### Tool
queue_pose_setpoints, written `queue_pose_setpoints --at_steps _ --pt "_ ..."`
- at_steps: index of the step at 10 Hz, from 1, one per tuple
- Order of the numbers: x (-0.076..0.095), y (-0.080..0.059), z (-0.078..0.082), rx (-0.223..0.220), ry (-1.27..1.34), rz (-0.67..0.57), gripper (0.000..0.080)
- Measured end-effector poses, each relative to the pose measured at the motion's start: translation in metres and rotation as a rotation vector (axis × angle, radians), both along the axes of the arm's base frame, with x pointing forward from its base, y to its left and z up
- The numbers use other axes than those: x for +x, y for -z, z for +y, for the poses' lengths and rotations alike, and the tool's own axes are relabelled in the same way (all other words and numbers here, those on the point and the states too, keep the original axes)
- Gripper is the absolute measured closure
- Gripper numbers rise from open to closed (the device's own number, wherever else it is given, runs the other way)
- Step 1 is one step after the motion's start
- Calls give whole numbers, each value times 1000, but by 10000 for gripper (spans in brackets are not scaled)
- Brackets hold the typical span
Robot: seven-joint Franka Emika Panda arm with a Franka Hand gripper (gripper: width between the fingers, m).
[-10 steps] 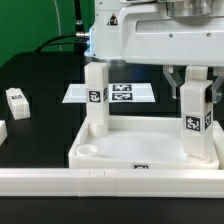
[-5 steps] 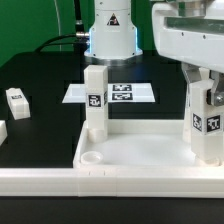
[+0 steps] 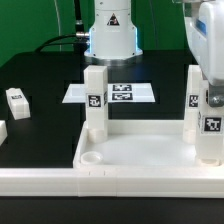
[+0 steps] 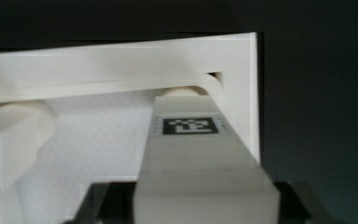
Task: Assemble desk
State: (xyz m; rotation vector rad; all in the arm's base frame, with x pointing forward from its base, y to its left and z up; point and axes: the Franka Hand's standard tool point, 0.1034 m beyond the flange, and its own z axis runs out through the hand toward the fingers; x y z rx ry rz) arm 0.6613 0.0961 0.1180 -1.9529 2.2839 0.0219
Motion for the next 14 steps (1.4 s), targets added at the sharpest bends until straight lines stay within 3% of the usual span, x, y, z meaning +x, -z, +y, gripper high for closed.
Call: queue_pose_setpoints --at_steps 2,4,6,7,8,14 --pt "1 0 4 23 155 8 509" --pt "1 0 3 16 82 1 509" --pt "-1 1 2 -1 -80 -5 223" --pt "-4 1 1 -7 -202 8 223" --pt "-3 1 0 -23 -327 -5 161" --pt "-4 2 0 -63 -764 -44 150"
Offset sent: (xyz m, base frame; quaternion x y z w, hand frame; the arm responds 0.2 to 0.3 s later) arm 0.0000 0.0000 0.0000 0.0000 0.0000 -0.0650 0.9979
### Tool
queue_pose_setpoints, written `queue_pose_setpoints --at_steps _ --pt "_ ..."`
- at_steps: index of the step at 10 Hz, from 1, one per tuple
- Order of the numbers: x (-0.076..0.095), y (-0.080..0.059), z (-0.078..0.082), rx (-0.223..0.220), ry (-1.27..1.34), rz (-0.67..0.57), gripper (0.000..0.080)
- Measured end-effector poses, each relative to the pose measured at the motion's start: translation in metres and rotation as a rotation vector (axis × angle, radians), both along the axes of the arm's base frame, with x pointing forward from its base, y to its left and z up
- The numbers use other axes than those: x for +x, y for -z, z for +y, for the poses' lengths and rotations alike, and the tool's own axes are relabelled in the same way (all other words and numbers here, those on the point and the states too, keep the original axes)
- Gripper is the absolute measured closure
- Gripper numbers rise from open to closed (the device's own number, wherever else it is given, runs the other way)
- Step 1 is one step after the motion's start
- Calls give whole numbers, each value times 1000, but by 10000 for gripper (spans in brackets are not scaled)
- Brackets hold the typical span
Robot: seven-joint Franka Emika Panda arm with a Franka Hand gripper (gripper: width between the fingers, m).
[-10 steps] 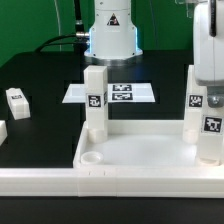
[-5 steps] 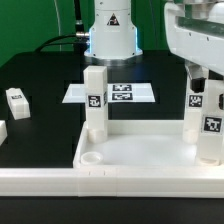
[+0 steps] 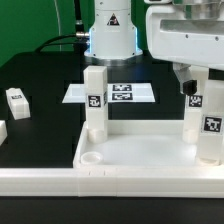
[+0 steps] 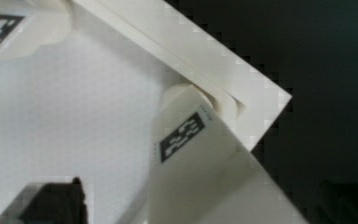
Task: Assemble desk
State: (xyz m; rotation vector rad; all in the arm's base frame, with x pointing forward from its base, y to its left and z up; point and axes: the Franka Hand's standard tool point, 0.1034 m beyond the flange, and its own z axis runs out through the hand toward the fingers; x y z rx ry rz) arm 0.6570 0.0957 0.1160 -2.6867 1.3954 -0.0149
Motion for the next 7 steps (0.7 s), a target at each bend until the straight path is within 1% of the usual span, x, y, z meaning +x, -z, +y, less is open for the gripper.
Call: queue_pose_setpoints --at_steps 1,2,3,6,7 --pt "-3 0 0 -43 -132 28 150" --pt "0 -1 1 -67 -237 24 150" --pt "0 0 1 -81 -351 18 150" --pt "0 0 1 -91 -600 1 150" --pt "0 0 1 -93 -643 -3 150"
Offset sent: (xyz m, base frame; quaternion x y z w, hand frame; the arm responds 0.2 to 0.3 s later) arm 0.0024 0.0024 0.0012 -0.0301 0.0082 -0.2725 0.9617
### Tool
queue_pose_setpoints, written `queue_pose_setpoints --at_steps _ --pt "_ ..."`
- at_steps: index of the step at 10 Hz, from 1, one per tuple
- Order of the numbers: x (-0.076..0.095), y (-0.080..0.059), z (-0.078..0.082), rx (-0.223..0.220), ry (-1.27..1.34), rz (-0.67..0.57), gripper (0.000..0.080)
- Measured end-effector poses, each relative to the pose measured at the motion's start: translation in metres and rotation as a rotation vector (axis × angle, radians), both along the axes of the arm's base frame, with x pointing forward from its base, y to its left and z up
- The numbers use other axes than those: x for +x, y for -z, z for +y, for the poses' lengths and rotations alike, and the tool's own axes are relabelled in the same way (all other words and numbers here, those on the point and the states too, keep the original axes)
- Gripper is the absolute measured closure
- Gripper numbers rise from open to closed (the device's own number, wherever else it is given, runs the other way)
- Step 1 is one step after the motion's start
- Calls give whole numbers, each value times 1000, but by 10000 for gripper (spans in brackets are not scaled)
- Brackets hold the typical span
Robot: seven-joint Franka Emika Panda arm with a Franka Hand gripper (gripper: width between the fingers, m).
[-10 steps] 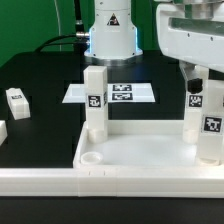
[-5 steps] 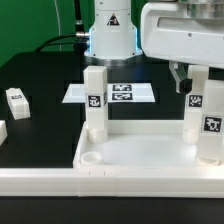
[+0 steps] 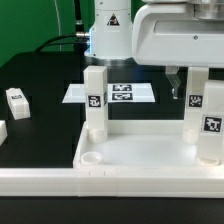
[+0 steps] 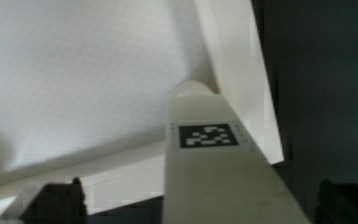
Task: Assemble desk
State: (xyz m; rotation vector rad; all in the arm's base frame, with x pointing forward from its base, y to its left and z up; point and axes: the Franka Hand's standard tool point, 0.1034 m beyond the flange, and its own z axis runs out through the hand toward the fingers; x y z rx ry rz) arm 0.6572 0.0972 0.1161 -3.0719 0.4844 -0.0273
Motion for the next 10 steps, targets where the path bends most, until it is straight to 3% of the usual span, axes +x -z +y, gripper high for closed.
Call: queue_pose_setpoints --at_steps 2,4,5,6,8,10 --pt "2 -2 4 2 -37 -5 150" --pt "1 -1 3 1 -34 -4 401" --pt "1 -1 3 2 -28 -4 401" --pt "1 -1 3 2 -9 -4 511" --pt "2 -1 3 5 47 -3 511" --pt "2 -1 3 15 265 -6 511"
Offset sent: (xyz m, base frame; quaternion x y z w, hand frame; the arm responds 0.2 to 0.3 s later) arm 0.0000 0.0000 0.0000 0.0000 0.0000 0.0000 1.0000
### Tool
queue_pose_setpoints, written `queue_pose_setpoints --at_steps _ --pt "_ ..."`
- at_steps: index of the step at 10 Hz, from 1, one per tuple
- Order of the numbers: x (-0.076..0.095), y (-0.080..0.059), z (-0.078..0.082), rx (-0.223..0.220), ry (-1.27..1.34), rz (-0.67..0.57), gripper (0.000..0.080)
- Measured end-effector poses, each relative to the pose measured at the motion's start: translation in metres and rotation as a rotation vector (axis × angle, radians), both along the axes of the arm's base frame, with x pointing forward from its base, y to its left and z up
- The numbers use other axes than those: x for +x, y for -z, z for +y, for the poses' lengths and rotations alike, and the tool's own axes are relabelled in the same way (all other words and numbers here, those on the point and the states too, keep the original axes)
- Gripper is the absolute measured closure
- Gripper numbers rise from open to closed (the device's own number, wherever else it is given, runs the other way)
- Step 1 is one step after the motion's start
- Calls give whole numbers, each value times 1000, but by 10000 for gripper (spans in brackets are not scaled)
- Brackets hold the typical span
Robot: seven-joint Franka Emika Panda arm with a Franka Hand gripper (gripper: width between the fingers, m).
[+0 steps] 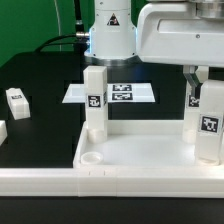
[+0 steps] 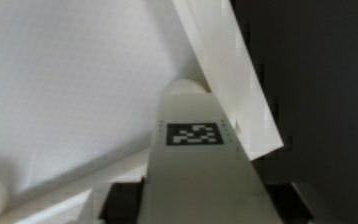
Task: Assemble desk
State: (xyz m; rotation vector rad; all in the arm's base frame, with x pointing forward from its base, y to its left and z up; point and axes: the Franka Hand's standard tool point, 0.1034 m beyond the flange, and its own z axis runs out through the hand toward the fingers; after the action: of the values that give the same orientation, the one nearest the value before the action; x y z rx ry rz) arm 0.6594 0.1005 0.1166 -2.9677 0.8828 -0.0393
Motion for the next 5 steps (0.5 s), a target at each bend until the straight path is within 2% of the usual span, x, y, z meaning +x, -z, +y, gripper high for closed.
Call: queue_pose_setpoints --at_steps 2,5 --pt "-1 1 1 16 289 -12 511" --pt "-1 2 0 40 571 -20 510"
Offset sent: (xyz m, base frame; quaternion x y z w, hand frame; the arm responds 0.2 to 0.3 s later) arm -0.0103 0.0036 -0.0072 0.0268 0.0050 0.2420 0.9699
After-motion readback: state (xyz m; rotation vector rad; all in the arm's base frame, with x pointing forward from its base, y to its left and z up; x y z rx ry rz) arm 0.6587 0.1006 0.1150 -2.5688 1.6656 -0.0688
